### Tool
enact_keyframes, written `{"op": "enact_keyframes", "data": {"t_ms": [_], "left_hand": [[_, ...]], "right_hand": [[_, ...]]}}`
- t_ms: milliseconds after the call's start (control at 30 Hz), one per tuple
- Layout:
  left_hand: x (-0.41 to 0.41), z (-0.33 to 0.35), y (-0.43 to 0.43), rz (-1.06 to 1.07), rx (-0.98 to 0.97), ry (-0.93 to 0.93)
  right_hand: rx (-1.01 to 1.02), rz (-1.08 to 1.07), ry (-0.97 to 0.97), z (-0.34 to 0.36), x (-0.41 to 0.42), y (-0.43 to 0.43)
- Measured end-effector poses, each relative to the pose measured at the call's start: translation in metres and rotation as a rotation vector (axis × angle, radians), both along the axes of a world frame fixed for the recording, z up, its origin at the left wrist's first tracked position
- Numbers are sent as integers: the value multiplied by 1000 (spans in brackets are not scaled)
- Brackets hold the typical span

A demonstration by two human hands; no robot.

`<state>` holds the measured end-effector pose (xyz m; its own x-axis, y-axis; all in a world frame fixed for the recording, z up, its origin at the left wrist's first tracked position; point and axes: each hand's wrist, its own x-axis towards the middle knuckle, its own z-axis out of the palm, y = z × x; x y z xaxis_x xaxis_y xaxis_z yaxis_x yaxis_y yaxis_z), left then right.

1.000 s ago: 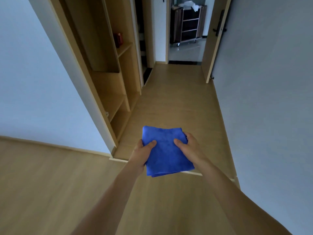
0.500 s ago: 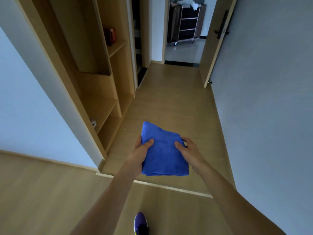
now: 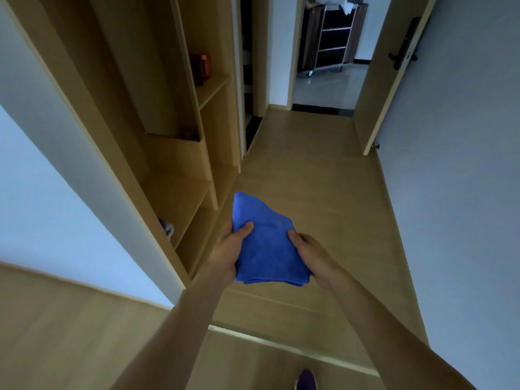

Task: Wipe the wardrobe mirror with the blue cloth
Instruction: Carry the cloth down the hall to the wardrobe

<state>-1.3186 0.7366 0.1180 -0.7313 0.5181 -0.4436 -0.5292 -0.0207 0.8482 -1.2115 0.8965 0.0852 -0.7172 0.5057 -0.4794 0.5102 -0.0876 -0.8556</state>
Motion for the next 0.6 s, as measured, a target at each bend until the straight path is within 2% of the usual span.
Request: {"op": "enact_keyframes", "data": {"t_ms": [200, 333, 433, 600], "left_hand": [[-61, 1, 32, 86, -5, 26], [-104, 3, 62, 148, 17, 22], [-136, 11, 92, 206, 32, 19], [-177, 21, 143, 265, 43, 64]], "right_hand": [[-227, 78, 113, -16, -75, 32], [-455, 116, 210, -24, -137, 75], [-549, 100, 150, -18, -183, 117], [-604, 200, 124, -5, -238, 169]]}}
